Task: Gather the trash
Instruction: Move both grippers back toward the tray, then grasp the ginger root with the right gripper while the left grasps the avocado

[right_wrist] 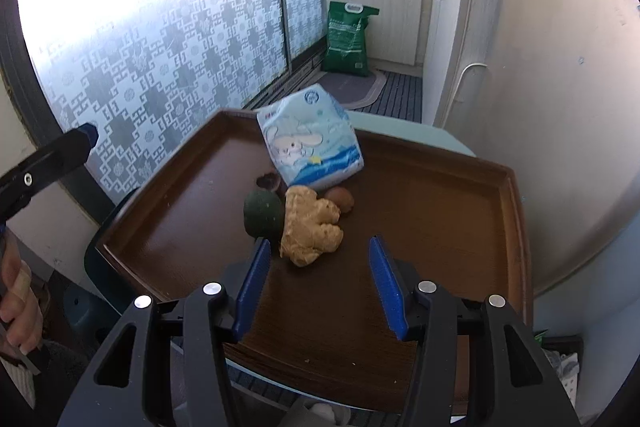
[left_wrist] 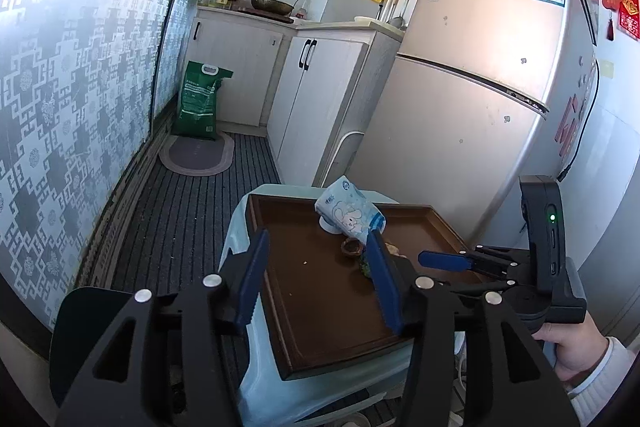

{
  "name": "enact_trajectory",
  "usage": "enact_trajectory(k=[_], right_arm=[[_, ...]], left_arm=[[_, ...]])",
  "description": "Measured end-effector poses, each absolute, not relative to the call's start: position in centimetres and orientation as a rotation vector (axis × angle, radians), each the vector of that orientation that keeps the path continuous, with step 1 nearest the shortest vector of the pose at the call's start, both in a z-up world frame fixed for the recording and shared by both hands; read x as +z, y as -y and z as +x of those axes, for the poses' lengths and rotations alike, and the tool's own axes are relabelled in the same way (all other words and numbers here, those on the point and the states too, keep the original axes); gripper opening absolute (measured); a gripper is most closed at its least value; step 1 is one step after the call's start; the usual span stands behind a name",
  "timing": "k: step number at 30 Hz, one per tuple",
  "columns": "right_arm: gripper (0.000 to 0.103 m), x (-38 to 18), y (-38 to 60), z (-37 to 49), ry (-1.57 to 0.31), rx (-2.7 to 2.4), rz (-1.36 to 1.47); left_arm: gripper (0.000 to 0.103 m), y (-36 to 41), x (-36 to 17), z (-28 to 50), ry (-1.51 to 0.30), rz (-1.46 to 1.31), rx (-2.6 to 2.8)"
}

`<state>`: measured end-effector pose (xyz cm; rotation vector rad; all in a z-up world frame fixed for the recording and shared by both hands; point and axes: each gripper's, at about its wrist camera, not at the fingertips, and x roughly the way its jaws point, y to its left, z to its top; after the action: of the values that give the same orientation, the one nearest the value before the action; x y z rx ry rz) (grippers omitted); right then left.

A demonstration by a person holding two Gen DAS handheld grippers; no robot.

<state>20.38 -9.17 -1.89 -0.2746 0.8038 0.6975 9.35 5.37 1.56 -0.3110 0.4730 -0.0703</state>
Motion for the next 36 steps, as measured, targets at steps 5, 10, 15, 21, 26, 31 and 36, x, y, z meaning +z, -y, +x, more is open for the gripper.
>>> enact_trajectory(k=[5,10,15,21,26,31,36], right_arm=[[0.052,-2.2,9.2,20.9,-0.796,0.73,-0.257],[0.042,-2.1,9.1,21.3,-0.794,0.775,-0.235],[0.035,-1.8,9.7,21.4,-0.801,0.78,-0.219],[0.034,-0.9,11.3,21.5,-0.79,0.765,-0.188],[0.034,-0.3,12.8,21.4,-0.782,0.747,-0.179],[0.034,0.1,14.6,21.3,-0.775,0.732,-0.157],[0.034,0.4,16.1,21.3,-0.767,0.725,-0.132]], left_arm=[[0.052,-4.7,0.9,10.6,-0.511,-0.331,-0.098],[0.053,-3.6,0.3,11.6,-0.552,-0.319,-0.13],[0.055,-2.5,-0.3,12.6,-0.586,-0.293,-0.131],[0.057,-1.1,-0.8,13.4,-0.605,-0.259,-0.107],[0.059,0.3,-1.0,14.3,-0.617,-0.241,-0.102],[0.059,1.9,-1.4,15.5,-0.641,-0.21,-0.07],[0.059,2.9,-2.1,16.7,-0.675,-0.184,0.021]])
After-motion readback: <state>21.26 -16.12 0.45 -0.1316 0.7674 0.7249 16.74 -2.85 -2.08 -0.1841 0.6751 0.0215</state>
